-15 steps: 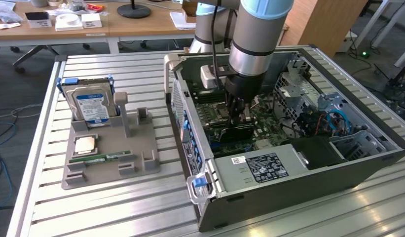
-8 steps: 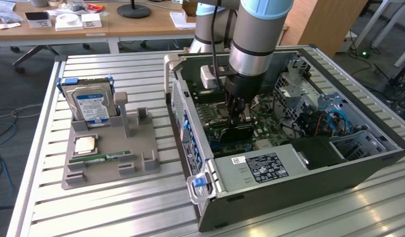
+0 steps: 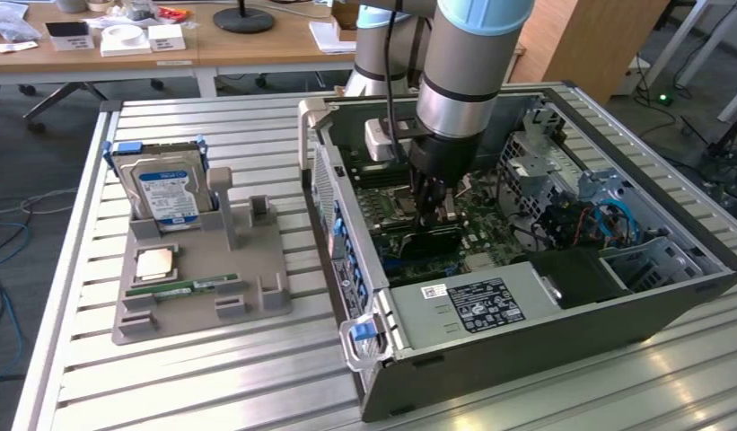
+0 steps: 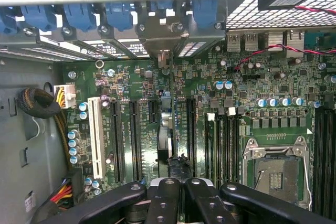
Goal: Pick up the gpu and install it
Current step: 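Press down on the gpu until it lock into place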
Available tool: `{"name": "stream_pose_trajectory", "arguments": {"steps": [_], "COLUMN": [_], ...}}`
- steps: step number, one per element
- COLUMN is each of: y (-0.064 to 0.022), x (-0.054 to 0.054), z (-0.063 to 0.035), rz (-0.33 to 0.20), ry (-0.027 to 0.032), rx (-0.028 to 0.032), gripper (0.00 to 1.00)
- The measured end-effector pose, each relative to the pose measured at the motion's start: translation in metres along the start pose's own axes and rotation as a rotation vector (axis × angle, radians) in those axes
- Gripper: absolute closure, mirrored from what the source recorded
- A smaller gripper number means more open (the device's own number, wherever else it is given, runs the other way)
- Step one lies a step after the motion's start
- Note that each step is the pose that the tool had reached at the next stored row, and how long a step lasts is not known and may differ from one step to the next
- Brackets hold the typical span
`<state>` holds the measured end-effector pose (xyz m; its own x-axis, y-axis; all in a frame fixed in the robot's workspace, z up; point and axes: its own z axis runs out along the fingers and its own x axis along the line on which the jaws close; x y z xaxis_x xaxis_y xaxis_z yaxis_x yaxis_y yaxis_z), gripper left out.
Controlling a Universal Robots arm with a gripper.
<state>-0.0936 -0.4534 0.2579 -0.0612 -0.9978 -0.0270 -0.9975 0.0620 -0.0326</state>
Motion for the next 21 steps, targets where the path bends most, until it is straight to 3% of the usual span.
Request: {"name": "stream_pose_trajectory", "arguments": {"steps": [8,21], "y": [0.0003,0.0000], "x": [0.0003,-0.0006], "z": [-0.0009,-0.0011], "rz": [0.000,0.000], "ry": [0.0019,-0.0006], "rx": [-0.0009,0.0002], "gripper": [0.89,0.89]}}
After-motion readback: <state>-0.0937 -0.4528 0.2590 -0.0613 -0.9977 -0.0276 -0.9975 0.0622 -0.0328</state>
